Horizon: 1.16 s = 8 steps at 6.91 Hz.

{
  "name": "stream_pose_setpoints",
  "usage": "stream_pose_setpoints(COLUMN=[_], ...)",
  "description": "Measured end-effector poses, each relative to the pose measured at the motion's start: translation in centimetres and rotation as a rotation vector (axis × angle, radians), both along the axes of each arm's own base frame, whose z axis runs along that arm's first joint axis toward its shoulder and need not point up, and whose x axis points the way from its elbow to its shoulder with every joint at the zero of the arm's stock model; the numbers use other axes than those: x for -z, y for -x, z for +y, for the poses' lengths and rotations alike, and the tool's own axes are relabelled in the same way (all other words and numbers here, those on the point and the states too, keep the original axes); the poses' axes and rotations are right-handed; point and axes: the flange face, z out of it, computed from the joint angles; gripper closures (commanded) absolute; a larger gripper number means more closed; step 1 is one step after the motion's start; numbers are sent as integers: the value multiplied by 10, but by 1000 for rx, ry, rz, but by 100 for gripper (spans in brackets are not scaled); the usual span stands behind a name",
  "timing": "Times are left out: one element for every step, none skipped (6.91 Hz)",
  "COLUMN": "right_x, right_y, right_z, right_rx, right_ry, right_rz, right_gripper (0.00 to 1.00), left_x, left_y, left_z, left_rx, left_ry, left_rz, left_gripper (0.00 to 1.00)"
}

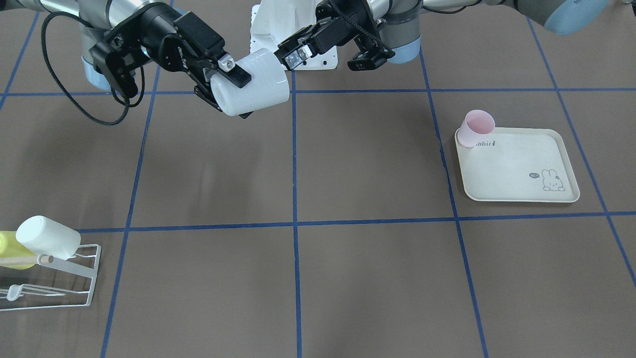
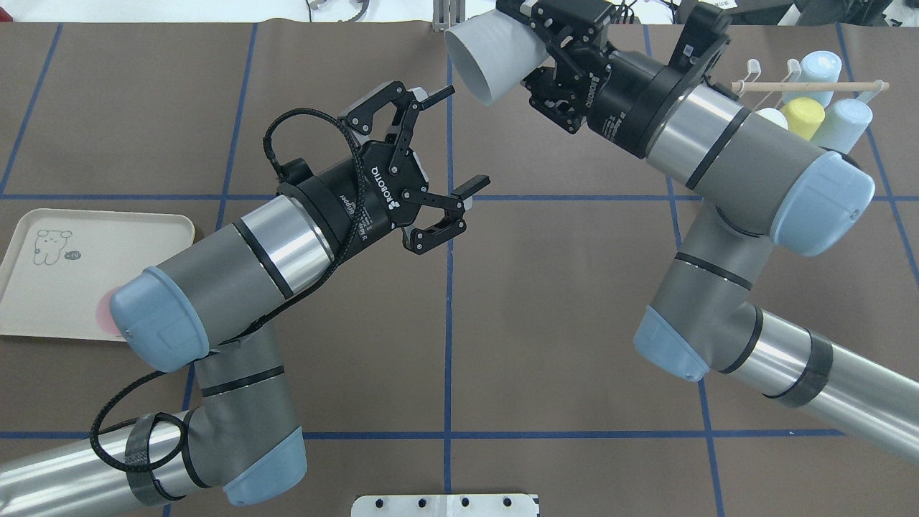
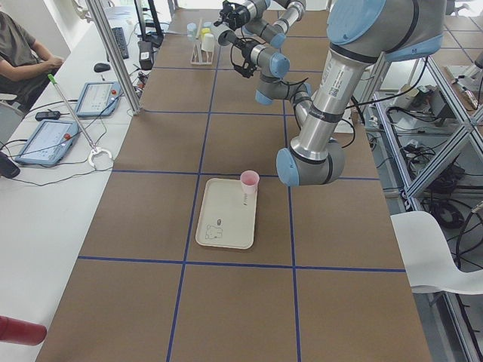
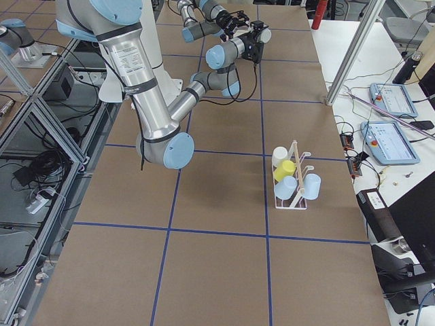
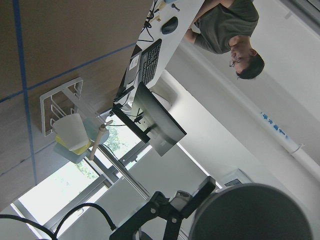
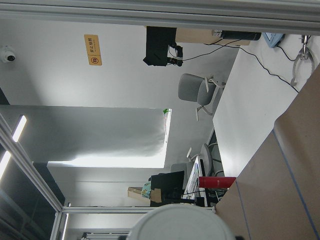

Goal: Transfer IKEA cup to right arm and place on rack

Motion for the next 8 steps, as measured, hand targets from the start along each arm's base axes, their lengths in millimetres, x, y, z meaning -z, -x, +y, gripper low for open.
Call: stream_pose_setpoints(right_x=[-8, -21, -47, -80, -105, -121, -134, -155], right_y=[-26, -53, -82, -106, -124, -140, -152, -159], right_z=[-20, -41, -60, -74, -85, -98, -113, -130], right_rx=[-24, -46, -75, -112, -152, -191, -229, -267], right_ry=[-4, 0, 4, 2, 9, 33, 52, 56], right_rz=[30, 73, 154, 269, 382, 502, 653, 852], right_gripper=[100, 100, 100, 100, 100, 100, 100, 100], left_x=[1, -5, -21, -38, -47, -51, -58, -72], left_y=[10, 23, 40, 62, 80, 96, 109, 118], left_z=[3, 8, 14, 17, 11, -2, -14, -22], left_rx=[29, 61, 87, 102, 92, 67, 51, 39], left_ry=[-42, -85, -125, -169, -202, -231, -258, -282], left_rz=[-26, -66, -123, -205, -312, -436, -555, -685], left_gripper=[0, 0, 0, 0, 0, 0, 0, 0])
